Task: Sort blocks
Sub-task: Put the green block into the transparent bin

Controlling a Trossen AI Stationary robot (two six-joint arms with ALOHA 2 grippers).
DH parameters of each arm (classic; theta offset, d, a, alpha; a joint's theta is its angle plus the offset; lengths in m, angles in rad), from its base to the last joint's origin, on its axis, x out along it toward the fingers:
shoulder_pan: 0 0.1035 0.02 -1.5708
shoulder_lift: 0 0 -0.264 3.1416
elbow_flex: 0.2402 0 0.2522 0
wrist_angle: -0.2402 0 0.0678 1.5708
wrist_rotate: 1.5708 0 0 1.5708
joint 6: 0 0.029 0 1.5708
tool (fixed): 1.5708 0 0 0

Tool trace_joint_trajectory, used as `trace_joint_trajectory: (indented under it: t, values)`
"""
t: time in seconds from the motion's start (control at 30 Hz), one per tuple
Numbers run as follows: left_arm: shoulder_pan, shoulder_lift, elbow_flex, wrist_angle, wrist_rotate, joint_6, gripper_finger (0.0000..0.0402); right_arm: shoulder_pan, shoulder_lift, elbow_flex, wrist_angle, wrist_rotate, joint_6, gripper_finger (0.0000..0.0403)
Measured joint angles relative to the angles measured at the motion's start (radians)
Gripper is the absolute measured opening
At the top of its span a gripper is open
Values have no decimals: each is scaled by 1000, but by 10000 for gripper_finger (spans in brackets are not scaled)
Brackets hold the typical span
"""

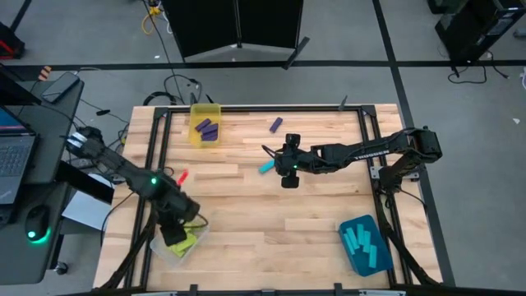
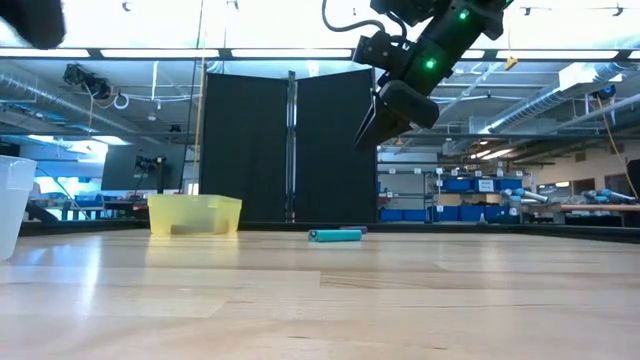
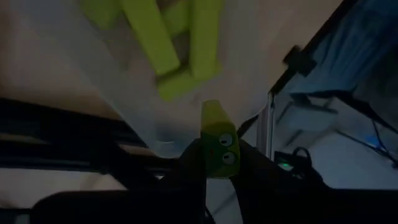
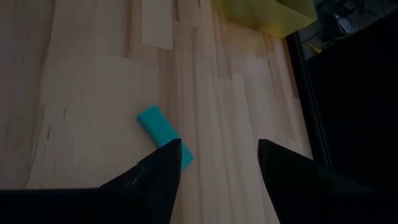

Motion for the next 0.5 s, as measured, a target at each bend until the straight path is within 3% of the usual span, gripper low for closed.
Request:
trace_joint_trajectory:
  t: [0.2,0.5]
  values:
    - [-67,0,-167,189,59,-71,59,0,0,0,0,0,-7,223]
    - [-73,-1,-313,210,85,-37,59,0,0,0,5,-1,-7,217]
